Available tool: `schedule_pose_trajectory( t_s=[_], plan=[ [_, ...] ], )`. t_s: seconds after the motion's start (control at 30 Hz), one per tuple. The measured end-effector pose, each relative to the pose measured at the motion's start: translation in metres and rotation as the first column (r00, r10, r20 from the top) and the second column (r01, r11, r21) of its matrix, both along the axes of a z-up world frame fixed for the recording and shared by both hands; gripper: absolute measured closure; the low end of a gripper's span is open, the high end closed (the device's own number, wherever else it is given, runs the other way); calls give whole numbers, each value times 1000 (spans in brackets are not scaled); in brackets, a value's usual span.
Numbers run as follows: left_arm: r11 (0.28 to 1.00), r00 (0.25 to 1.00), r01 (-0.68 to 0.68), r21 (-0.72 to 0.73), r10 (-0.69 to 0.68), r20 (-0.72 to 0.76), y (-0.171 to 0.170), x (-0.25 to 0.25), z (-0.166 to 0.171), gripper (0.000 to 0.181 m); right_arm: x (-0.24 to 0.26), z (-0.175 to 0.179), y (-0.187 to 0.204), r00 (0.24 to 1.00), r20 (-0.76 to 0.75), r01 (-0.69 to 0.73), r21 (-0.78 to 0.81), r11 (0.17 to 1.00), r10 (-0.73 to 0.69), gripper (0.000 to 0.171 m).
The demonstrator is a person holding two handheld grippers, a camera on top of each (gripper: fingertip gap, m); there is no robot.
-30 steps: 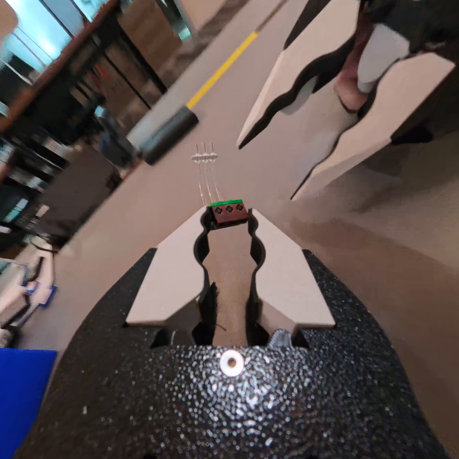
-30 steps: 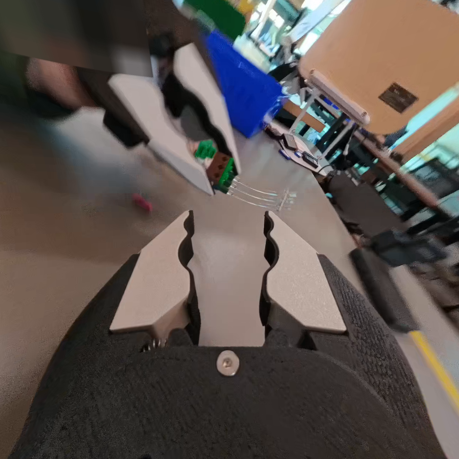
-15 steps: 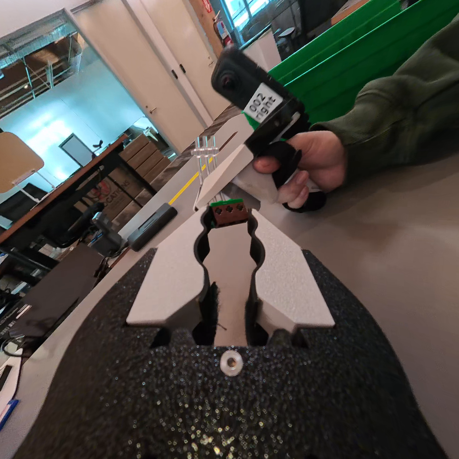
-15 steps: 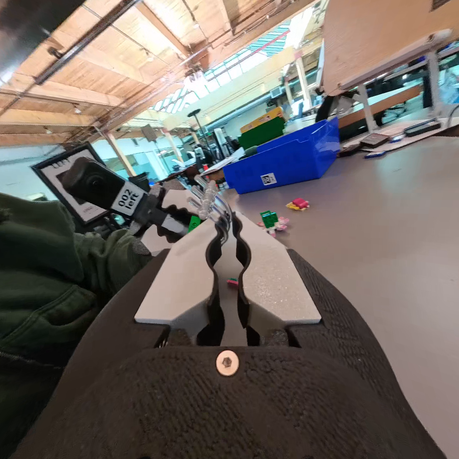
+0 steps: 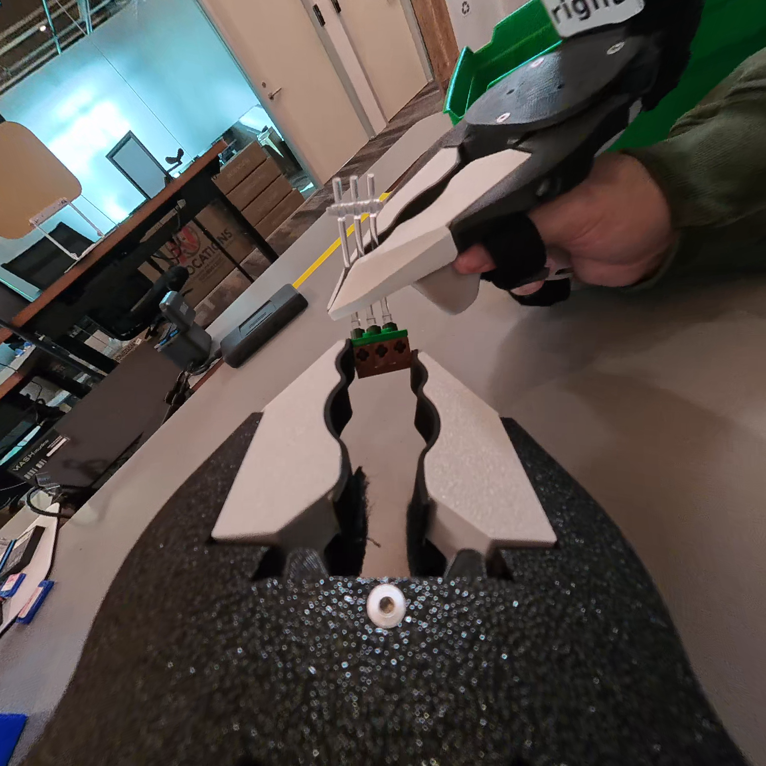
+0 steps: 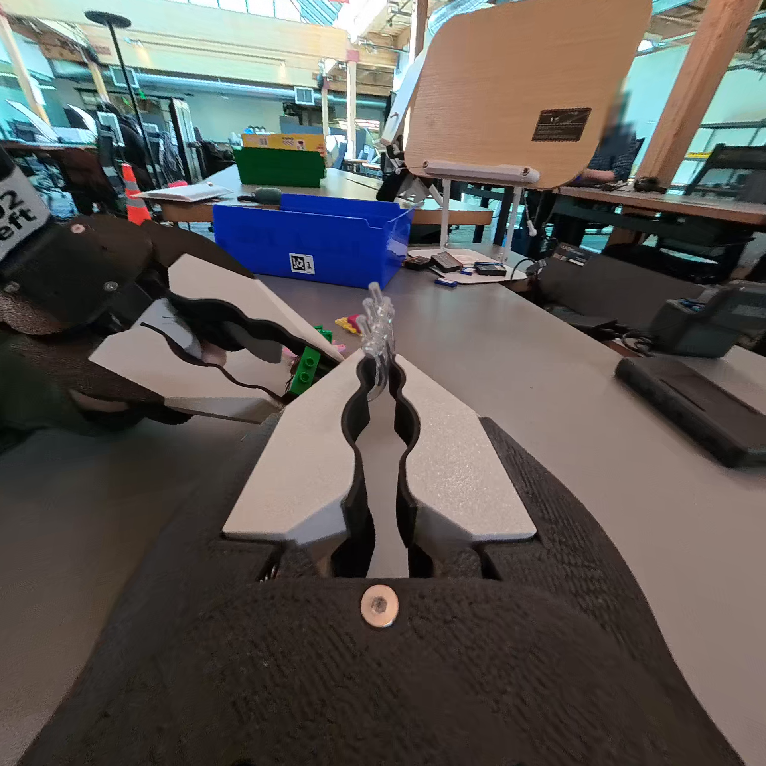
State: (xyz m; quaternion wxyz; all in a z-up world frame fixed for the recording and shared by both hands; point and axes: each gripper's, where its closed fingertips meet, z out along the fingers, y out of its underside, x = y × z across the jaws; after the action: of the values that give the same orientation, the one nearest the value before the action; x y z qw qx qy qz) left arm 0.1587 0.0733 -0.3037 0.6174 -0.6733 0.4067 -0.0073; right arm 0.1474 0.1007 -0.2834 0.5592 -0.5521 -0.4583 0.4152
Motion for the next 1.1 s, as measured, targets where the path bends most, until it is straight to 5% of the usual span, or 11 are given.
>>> schedule_pose_trajectory(
  t_s=[0.37,0.43,0.5,0.6,1.1],
  plan=[
    [1000,1000,-14,-8,14,21,2,-3,1,157,5,2,6,999,-2,42,24,999,-42,170],
    [999,999,-30,-41,30,11,0,-10,-5,158,48,13,65,928,-81,363,-13,932,-362,171],
    [996,995,-67,-60,71,72,-6,-31,-6,158,97,16,107,888,-175,378,-249,892,-425,171],
    [993,981,-36,-110,56,187,-6,-36,-3,158,83,8,96,920,-164,305,-268,914,-355,171],
    [995,978,15,-99,6,209,2,-30,-5,158,40,-4,57,989,-58,126,-172,977,-138,171]
  ],
)
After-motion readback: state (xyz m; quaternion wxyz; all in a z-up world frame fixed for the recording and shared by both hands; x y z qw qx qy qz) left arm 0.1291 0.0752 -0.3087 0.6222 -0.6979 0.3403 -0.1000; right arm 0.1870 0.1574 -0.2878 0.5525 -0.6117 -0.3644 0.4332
